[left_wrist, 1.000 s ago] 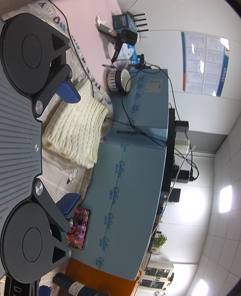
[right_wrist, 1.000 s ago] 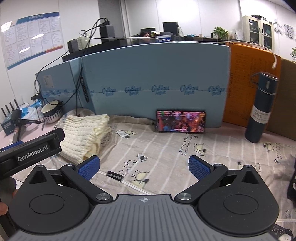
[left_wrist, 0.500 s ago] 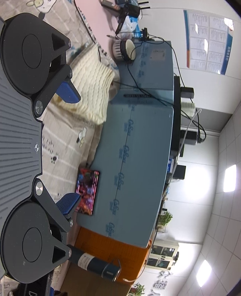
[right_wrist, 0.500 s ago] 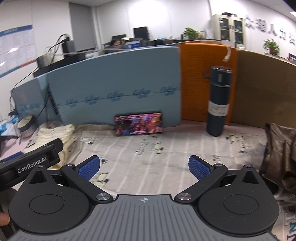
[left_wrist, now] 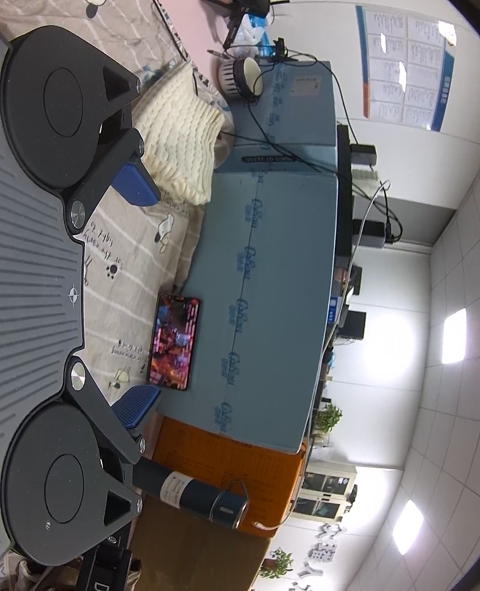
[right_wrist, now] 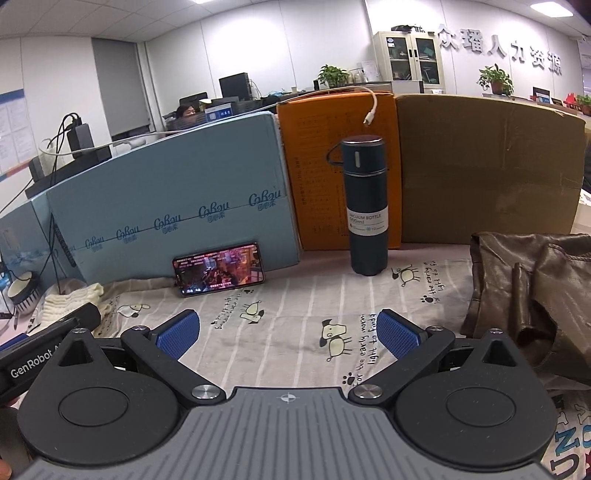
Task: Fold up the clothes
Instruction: 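Reach both grippers to the crumpled brown leather vest and grasp its edges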
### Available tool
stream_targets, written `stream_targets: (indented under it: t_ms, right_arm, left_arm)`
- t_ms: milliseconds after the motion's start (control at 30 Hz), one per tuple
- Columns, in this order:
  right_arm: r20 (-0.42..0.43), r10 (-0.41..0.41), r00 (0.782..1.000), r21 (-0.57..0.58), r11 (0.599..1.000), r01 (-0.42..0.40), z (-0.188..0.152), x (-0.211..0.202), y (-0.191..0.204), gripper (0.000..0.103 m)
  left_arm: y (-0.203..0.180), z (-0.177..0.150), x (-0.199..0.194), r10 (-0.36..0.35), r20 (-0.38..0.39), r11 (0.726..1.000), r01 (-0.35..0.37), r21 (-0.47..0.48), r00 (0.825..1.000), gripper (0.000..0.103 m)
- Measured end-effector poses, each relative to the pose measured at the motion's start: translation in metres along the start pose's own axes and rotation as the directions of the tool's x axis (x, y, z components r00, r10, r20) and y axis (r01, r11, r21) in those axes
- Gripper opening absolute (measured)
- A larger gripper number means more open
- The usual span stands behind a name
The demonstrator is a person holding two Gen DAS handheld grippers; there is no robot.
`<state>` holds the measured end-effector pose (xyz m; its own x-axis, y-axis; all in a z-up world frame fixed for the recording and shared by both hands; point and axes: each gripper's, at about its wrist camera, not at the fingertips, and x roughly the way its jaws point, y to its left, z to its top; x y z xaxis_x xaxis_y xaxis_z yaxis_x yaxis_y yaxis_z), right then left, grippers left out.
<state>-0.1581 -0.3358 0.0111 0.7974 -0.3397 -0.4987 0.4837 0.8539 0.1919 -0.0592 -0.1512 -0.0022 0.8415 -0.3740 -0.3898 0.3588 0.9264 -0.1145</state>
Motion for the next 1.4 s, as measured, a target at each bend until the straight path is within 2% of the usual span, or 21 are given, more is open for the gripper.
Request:
stream_targets:
  t_ms: [67, 167, 300, 400, 500, 600, 700, 767, 833, 900, 967, 1033, 1100, 1133, 1167, 1233, 1267, 1333, 1400]
  right_arm:
    - [0.009, -0.010, 1.000, 0.006, 1.000, 0.010, 0.001, -0.001, -0.007, 0.103]
    - [0.034, -0.062, 0.998, 0.019, 0.998, 0.061, 0.002, -0.004, -0.023, 0.103]
    - [0.026, -0.179, 0.984, 0.080, 0.981, 0.176, 0.004, -0.003, -0.061, 0.103]
    - [0.026, -0.284, 0.958, 0.128, 0.952, 0.279, 0.006, -0.003, -0.093, 0.103]
    - [0.024, -0.407, 0.913, 0.162, 0.903, 0.398, 0.008, -0.001, -0.128, 0.103]
    - [-0.014, -0.532, 0.846, 0.169, 0.833, 0.527, 0.005, 0.009, -0.158, 0.103]
    - [-0.068, -0.575, 0.815, 0.076, 0.811, 0.579, -0.005, 0.022, -0.173, 0.103]
    - [-0.101, -0.605, 0.790, 0.015, 0.793, 0.609, -0.014, 0.030, -0.180, 0.102]
    - [-0.133, -0.636, 0.760, -0.016, 0.768, 0.640, -0.021, 0.034, -0.190, 0.101]
    - [-0.139, -0.653, 0.744, -0.032, 0.754, 0.656, -0.025, 0.034, -0.201, 0.101]
    - [-0.129, -0.680, 0.722, -0.041, 0.731, 0.681, -0.025, 0.029, -0.211, 0.101]
    - [-0.109, -0.715, 0.691, -0.050, 0.698, 0.714, -0.023, 0.024, -0.221, 0.101]
    - [-0.083, -0.747, 0.660, -0.056, 0.665, 0.745, -0.020, 0.019, -0.233, 0.101]
    - [-0.083, -0.753, 0.652, -0.057, 0.657, 0.752, -0.020, 0.018, -0.240, 0.101]
    - [-0.086, -0.758, 0.647, -0.057, 0.652, 0.756, -0.020, 0.017, -0.247, 0.101]
    - [-0.097, -0.739, 0.666, -0.031, 0.671, 0.741, -0.021, 0.012, -0.257, 0.101]
    - [-0.096, -0.712, 0.696, -0.008, 0.700, 0.714, -0.022, 0.010, -0.260, 0.101]
    - [-0.104, -0.643, 0.759, 0.009, 0.762, 0.647, -0.022, 0.011, -0.262, 0.101]
    - [-0.125, -0.621, 0.773, -0.007, 0.780, 0.626, -0.021, 0.019, -0.259, 0.100]
  left_arm:
    - [-0.007, 0.000, 0.001, -0.028, -0.014, 1.000, 0.029, 0.009, 1.000, 0.103]
    - [-0.026, -0.003, 0.007, -0.114, -0.059, 0.993, 0.116, 0.030, 0.992, 0.103]
    - [-0.054, -0.008, 0.014, -0.229, -0.121, 0.970, 0.237, 0.049, 0.966, 0.103]
    - [-0.077, -0.013, 0.021, -0.299, -0.156, 0.950, 0.309, 0.039, 0.941, 0.103]
    - [-0.100, -0.014, 0.027, -0.379, -0.171, 0.922, 0.387, 0.018, 0.909, 0.103]
    - [-0.120, -0.012, 0.038, -0.487, -0.175, 0.872, 0.489, -0.031, 0.856, 0.103]
    - [-0.140, -0.010, 0.058, -0.575, -0.181, 0.818, 0.563, -0.118, 0.797, 0.103]
    - [-0.158, -0.010, 0.075, -0.660, -0.222, 0.751, 0.643, -0.153, 0.718, 0.103]
    - [-0.180, -0.010, 0.093, -0.740, -0.247, 0.670, 0.718, -0.187, 0.626, 0.103]
    - [-0.205, -0.015, 0.114, -0.784, -0.281, 0.615, 0.754, -0.230, 0.553, 0.103]
    - [-0.235, -0.025, 0.140, -0.785, -0.336, 0.607, 0.754, -0.251, 0.520, 0.103]
    - [-0.265, -0.036, 0.159, -0.761, -0.395, 0.624, 0.748, -0.228, 0.514, 0.103]
    - [-0.294, -0.046, 0.174, -0.765, -0.451, 0.597, 0.768, -0.230, 0.460, 0.103]
    - [-0.306, -0.051, 0.181, -0.768, -0.474, 0.584, 0.775, -0.243, 0.430, 0.103]
    - [-0.316, -0.052, 0.183, -0.772, -0.485, 0.575, 0.777, -0.257, 0.410, 0.103]
    - [-0.331, -0.050, 0.181, -0.819, -0.466, 0.497, 0.820, -0.284, 0.335, 0.103]
    - [-0.339, -0.047, 0.179, -0.829, -0.460, 0.473, 0.838, -0.272, 0.319, 0.103]
    - [-0.352, -0.045, 0.172, -0.830, -0.454, 0.462, 0.856, -0.233, 0.324, 0.103]
    - [-0.363, -0.047, 0.169, -0.825, -0.465, 0.457, 0.862, -0.218, 0.321, 0.102]
